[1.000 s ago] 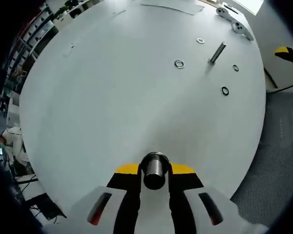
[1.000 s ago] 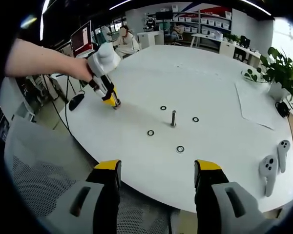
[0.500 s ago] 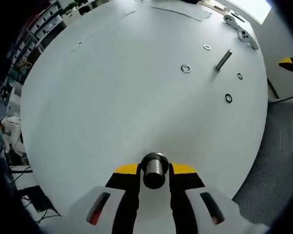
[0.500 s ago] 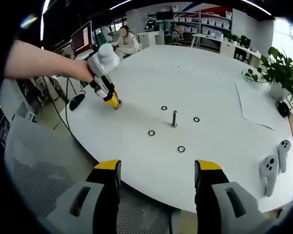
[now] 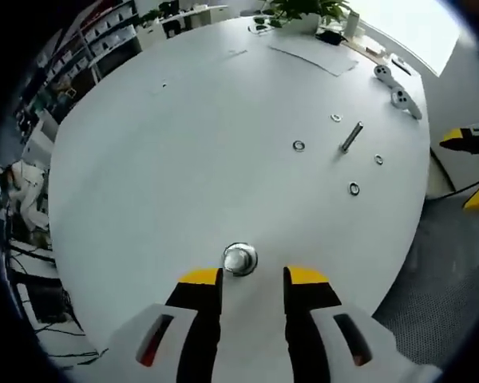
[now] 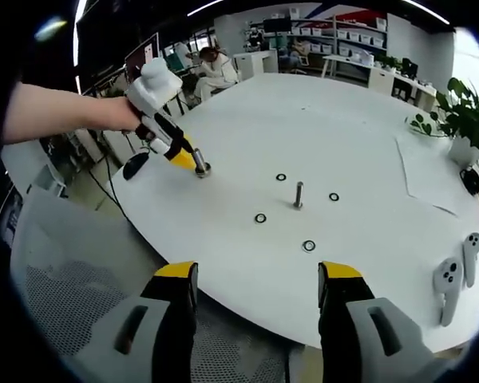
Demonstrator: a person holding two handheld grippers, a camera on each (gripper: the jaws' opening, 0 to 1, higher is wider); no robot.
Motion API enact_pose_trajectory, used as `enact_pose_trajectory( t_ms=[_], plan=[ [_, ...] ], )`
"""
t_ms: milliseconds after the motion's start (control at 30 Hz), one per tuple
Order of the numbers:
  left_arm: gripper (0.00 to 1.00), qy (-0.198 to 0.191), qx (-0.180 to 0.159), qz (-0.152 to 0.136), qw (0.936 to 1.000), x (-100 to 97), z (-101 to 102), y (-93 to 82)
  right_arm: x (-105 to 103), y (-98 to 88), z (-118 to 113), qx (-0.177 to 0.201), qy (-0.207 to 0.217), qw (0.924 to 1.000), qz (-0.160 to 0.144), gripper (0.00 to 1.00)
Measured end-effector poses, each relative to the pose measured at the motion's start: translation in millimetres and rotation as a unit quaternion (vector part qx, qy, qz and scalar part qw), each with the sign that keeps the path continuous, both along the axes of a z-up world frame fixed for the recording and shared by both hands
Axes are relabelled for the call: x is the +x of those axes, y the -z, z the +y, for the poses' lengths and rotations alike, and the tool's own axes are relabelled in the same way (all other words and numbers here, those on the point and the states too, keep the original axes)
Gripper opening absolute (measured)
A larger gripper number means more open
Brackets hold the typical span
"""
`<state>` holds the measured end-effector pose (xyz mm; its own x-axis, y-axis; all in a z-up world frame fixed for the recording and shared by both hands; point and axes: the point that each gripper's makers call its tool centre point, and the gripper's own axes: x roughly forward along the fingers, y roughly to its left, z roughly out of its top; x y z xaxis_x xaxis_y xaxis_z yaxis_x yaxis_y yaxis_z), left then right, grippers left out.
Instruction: Place the washer onto the threaded stud by aligning its center hole with the stud, sliding it down to the base, and recovering from edge contact or off-axis alignment until the washer reaches the visible bottom stop.
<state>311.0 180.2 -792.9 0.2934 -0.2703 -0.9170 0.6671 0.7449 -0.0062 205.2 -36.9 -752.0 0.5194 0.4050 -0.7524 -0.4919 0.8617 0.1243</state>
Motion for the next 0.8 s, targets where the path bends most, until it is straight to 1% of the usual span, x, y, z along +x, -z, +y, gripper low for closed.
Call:
enact_pose_trajectory(
  t_ms=[33,67,200,300,333,400,533,600,667,700,733,800],
  plan=[
    [0.28,-0.006,-0.007,-0.001,1.0,-2.5,-1,-2.2,0,-0.3,0,0.0,-0.001,1.0,0.0,0.63],
    [0.28,-0.014,-0.016,-0.004,0.9998,4.7,5,1.4,0,-0.8,2,0.001,-0.003,1.0,-0.001,0.63],
    [0.28,-0.023,-0.03,-0.019,0.9991,-2.6,4,-8.3,-1,1.1,5,-0.007,-0.017,0.9998,-0.001,0.63],
    [0.28,-0.047,-0.065,-0.041,0.9959,-7.7,-3,-22.3,-2,1.5,6,-0.014,-0.024,0.9996,-0.002,0.63],
    [0.28,-0.051,-0.073,-0.043,0.9951,-10.1,-4,-24.4,-2,1.4,6,-0.013,-0.025,0.9996,-0.002,0.63],
    [0.28,-0.052,-0.076,-0.046,0.9947,-18.7,-6,-27.5,-3,1.6,8,-0.011,-0.028,0.9995,-0.002,0.63],
    [0.28,-0.054,-0.087,-0.066,0.9926,-32.5,-6,-35.2,-3,1.7,9,-0.014,-0.034,0.9993,-0.002,0.63],
    [0.28,-0.063,-0.092,-0.069,0.9914,-39.8,-2,-38.5,-4,1.6,9,-0.013,-0.032,0.9994,-0.001,0.63],
    [0.29,-0.092,-0.111,-0.06,0.9877,-49.1,2,-39.7,-4,2.0,9,-0.011,-0.03,0.9995,0.001,0.63],
    [0.29,-0.095,-0.114,-0.062,0.987,-51.7,4,-40.3,-3,2.7,9,-0.008,-0.029,0.9995,0.003,0.63],
    [0.29,-0.094,-0.112,-0.068,0.9869,-58.8,6,-42.7,-3,2.6,9,-0.007,-0.029,0.9995,0.003,0.63],
    [0.29,-0.096,-0.112,-0.071,0.9865,-67.0,9,-43.5,-2,0.6,10,-0.008,-0.031,0.9995,-0.001,0.63]
  ],
)
